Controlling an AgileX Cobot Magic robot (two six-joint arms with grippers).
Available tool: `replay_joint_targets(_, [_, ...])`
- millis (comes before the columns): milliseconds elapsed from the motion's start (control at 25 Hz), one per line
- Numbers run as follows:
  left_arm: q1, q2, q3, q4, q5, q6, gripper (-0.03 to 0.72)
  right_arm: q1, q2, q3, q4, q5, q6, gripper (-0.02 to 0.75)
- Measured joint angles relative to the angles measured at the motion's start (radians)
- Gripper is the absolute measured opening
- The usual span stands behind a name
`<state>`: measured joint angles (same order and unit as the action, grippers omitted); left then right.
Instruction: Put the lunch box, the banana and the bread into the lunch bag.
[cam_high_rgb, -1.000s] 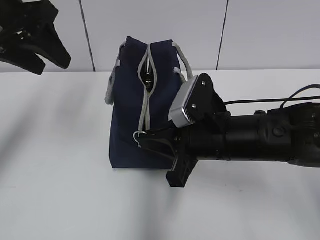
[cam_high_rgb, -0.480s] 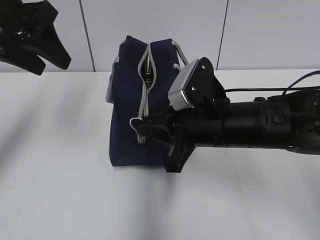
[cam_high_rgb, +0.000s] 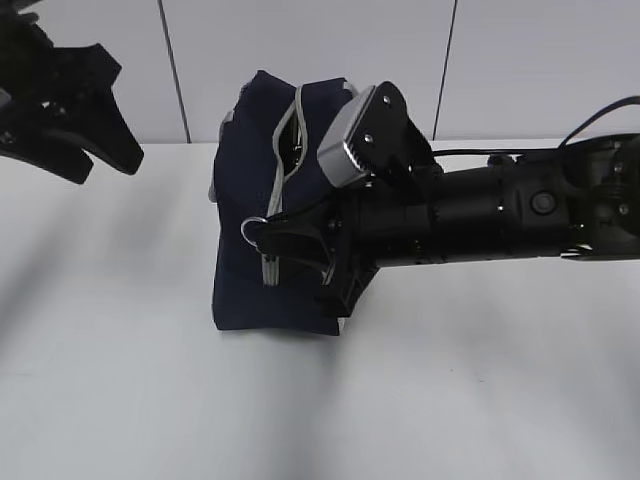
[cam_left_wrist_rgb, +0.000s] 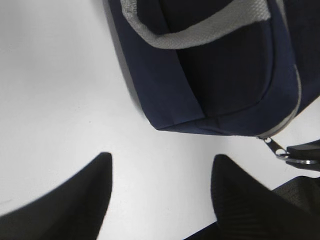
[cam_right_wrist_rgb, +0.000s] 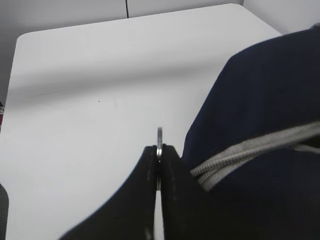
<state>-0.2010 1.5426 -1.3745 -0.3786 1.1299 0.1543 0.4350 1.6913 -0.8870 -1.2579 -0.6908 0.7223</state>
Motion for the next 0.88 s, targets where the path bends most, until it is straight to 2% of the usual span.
replay_joint_targets(280, [0.0,0.0,0.064,-0.015,-0.062,0.037,0.434,-0.005,0.0,-0.022,-0.01,0.018,0.029,-0.016])
replay_joint_targets(880, [0.0,0.008,0.067,-0.02,-0.112,0.058,0.434,-0.005,0.0,-0.113,-0.01,0.066,0.085,-0.016])
